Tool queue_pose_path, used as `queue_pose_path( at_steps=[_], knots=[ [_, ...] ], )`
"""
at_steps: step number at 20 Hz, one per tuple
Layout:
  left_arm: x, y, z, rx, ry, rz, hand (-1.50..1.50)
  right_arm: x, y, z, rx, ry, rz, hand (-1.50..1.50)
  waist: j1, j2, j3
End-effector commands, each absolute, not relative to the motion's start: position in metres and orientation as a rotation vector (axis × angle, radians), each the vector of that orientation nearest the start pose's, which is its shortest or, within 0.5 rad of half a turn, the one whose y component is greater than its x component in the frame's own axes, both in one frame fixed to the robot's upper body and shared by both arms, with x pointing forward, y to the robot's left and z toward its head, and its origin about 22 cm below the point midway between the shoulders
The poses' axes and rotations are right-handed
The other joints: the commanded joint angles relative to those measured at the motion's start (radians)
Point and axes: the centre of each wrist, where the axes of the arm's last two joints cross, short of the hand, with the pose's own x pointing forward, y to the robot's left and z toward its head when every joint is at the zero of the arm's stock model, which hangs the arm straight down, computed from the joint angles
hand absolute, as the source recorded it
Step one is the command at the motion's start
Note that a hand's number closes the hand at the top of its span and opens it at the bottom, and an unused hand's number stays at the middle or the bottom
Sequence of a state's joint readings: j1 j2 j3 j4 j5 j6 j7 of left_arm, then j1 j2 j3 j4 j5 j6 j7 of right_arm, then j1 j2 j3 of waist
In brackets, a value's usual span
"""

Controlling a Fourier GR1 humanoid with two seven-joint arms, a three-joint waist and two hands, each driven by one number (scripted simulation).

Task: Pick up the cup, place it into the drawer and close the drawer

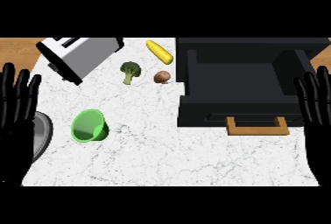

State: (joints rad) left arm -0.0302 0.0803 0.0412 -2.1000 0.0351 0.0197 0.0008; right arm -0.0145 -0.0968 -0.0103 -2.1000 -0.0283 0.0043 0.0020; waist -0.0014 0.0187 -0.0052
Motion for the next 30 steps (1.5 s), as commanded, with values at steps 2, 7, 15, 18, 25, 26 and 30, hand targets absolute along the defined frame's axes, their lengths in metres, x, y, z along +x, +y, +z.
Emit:
queue_pose_path(
  at_steps=[2, 7, 15, 18, 25, 26, 30],
  knots=[
    [0.214, 0.236, 0.108, 0.055, -2.118, -0.035, -1.50, 0.227, -0.246, 0.122, -0.010, -2.086, 0.098, -1.50, 0.003, -0.019, 0.005],
    [0.219, 0.237, 0.097, -0.108, -2.005, 0.082, -1.50, 0.215, -0.225, 0.124, 0.145, -1.989, 0.135, -1.50, 0.006, -0.018, 0.004],
    [0.244, 0.222, 0.099, -0.100, -1.992, 0.092, -1.50, 0.227, -0.232, 0.138, 0.129, -1.991, 0.115, -1.50, 0.001, -0.019, 0.005],
    [0.247, 0.245, 0.099, -0.111, -2.015, 0.098, -1.50, 0.221, -0.227, 0.149, 0.128, -2.002, 0.134, -1.50, 0.001, -0.019, 0.005],
    [0.251, 0.240, 0.092, -0.070, -1.981, 0.108, -1.50, 0.212, -0.218, 0.134, 0.133, -1.999, 0.102, -1.50, 0.000, -0.019, 0.005],
    [0.239, 0.218, 0.089, -0.087, -1.973, 0.122, -1.50, 0.200, -0.228, 0.132, 0.153, -1.993, 0.104, -1.50, -0.001, -0.020, 0.005],
    [0.247, 0.234, 0.100, -0.063, -1.950, 0.113, -1.50, 0.235, -0.236, 0.138, 0.148, -2.004, 0.122, -1.50, 0.002, -0.019, 0.005]
  ],
)
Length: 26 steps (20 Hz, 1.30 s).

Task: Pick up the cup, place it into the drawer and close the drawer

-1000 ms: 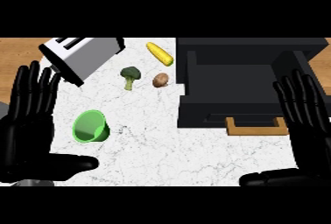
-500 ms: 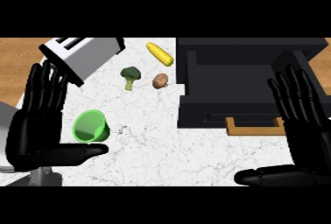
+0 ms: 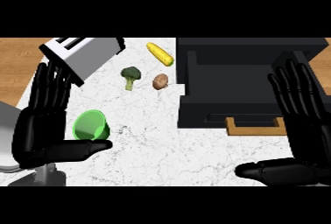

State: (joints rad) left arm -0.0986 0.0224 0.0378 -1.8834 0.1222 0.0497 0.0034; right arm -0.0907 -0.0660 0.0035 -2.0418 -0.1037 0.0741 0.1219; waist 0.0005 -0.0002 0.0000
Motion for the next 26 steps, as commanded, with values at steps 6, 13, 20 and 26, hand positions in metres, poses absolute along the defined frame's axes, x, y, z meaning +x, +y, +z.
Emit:
queue_pose_path(
  at_steps=[6, 13, 20, 26],
  knots=[
    [0.245, 0.254, 0.067, -0.036, -1.897, 0.142, -1.50, 0.237, -0.228, 0.144, 0.134, -2.005, 0.131, -1.50, 0.000, 0.000, 0.000],
    [0.254, 0.252, 0.046, 0.032, -1.834, 0.172, -1.50, 0.222, -0.230, 0.127, 0.137, -2.027, 0.122, -1.50, -0.003, 0.000, 0.000],
    [0.243, 0.267, -0.004, 0.087, -1.785, 0.176, -1.50, 0.218, -0.233, 0.128, 0.120, -2.016, 0.117, -1.50, -0.003, 0.000, 0.000],
    [0.245, 0.272, -0.025, 0.099, -1.769, 0.167, -1.50, 0.223, -0.244, 0.136, 0.160, -1.993, 0.130, -1.50, -0.002, 0.000, 0.000]
  ],
)
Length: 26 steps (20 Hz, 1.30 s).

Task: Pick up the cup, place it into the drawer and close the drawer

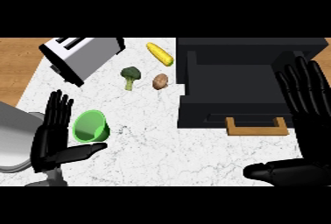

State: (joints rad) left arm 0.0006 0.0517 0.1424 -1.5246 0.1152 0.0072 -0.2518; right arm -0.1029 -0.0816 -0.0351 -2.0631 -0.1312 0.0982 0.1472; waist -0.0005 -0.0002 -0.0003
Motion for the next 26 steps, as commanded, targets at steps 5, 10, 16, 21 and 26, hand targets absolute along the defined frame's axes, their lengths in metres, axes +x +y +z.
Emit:
queue_pose_path(
  at_steps=[5, 10, 16, 21, 26],
  knots=[
    [0.240, 0.320, -0.035, 0.096, -1.753, 0.182, -1.50, 0.235, -0.232, 0.144, 0.144, -2.006, 0.107, -1.50, 0.001, 0.000, 0.000],
    [0.248, 0.298, -0.045, 0.111, -1.716, 0.170, -1.50, 0.217, -0.241, 0.147, 0.138, -2.013, 0.134, -1.50, -0.001, 0.000, 0.000],
    [0.235, 0.317, -0.093, 0.125, -1.698, 0.206, -1.50, 0.231, -0.246, 0.134, 0.151, -2.017, 0.110, -1.50, -0.002, 0.001, 0.000],
    [0.226, 0.341, -0.101, 0.125, -1.728, 0.231, -1.50, 0.227, -0.229, 0.138, 0.167, -2.009, 0.135, -1.50, 0.000, 0.001, 0.000],
    [0.240, 0.299, -0.118, 0.124, -1.698, 0.209, -1.50, 0.218, -0.232, 0.158, 0.139, -1.994, 0.162, -1.50, -0.003, 0.000, 0.000]
  ],
)
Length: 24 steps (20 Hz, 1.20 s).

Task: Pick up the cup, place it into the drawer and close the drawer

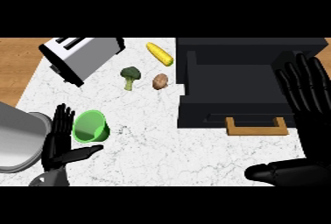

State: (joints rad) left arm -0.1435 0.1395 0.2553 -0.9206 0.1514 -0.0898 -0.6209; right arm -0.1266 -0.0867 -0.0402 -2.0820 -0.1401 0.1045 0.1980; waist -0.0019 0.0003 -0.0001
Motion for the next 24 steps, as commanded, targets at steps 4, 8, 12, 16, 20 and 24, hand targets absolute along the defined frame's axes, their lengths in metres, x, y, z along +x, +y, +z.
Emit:
queue_pose_path(
  at_steps=[4, 8, 12, 16, 20, 24],
  knots=[
    [0.242, 0.322, -0.115, 0.107, -1.689, 0.206, -1.50, 0.219, -0.233, 0.154, 0.142, -1.989, 0.139, -1.50, 0.000, -0.001, 0.000],
    [0.245, 0.312, -0.129, 0.113, -1.726, 0.186, -1.50, 0.219, -0.233, 0.155, 0.141, -2.009, 0.137, -1.50, 0.000, 0.000, 0.000],
    [0.250, 0.321, -0.133, 0.060, -1.713, 0.205, -1.50, 0.232, -0.236, 0.149, 0.161, -1.994, 0.135, -1.50, -0.001, 0.001, 0.000],
    [0.270, 0.296, -0.134, 0.036, -1.739, 0.230, -1.50, 0.227, -0.227, 0.146, 0.165, -2.006, 0.144, -1.50, -0.004, 0.002, -0.001],
    [0.244, 0.307, -0.150, 0.012, -1.715, 0.268, -1.50, 0.214, -0.240, 0.154, 0.162, -2.004, 0.139, -1.50, -0.004, 0.001, -0.001],
    [0.263, 0.325, -0.131, -0.008, -1.733, 0.273, -1.50, 0.215, -0.234, 0.144, 0.162, -1.996, 0.139, -1.50, -0.002, 0.000, 0.000]
  ],
)
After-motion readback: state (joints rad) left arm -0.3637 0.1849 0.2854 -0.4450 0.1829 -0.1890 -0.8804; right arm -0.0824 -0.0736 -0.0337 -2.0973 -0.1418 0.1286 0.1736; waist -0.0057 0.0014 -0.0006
